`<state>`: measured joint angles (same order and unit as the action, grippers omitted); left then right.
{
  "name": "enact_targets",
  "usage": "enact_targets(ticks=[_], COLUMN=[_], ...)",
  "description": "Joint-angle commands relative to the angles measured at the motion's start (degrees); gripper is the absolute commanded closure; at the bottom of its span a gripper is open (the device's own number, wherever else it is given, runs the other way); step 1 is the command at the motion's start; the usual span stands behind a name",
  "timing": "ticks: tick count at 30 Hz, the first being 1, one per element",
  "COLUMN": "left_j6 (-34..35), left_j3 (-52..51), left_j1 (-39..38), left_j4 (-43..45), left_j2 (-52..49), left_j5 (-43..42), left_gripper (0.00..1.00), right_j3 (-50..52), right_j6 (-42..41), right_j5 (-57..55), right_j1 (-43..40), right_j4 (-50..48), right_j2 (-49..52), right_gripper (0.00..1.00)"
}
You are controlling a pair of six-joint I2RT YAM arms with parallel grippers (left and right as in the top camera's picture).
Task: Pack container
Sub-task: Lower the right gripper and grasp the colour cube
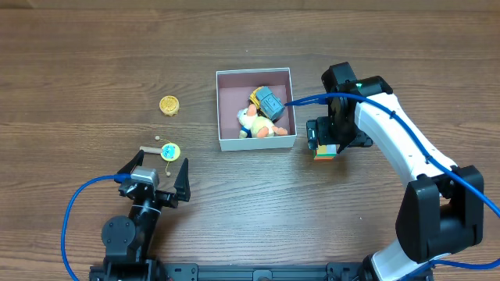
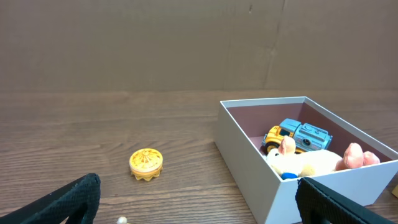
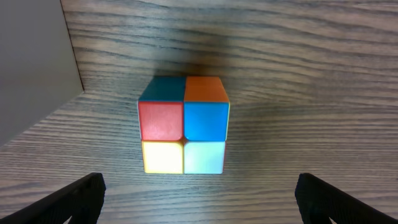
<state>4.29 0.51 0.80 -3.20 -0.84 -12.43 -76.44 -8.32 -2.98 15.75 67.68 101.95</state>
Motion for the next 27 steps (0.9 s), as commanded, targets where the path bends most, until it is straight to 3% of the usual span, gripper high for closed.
enact_targets(ticks=[1,8,27], left_j6=[0.4,0.4,0.4], left_j3=[-0.2,-0.2,-0.2], left_j1=[0.3,0.3,0.3], left_j4=[0.1,0.1,0.1], left_j2=[0.5,0.5,0.5], left_j5=[0.0,0.0,0.0], left_gripper=[0.00,0.00,0.00], right_j3=[2.2,7.6,7.8], right_j6=[-0.2,0.9,1.1], right_j5=[-0.4,-0.4,-0.3], right_j1=[0.0,-0.1,-0.1], right_j4=[-2.2,-7.0,-10.7], right_j2=[0.2,0.2,0.2], right_gripper=[0.00,0.00,0.04])
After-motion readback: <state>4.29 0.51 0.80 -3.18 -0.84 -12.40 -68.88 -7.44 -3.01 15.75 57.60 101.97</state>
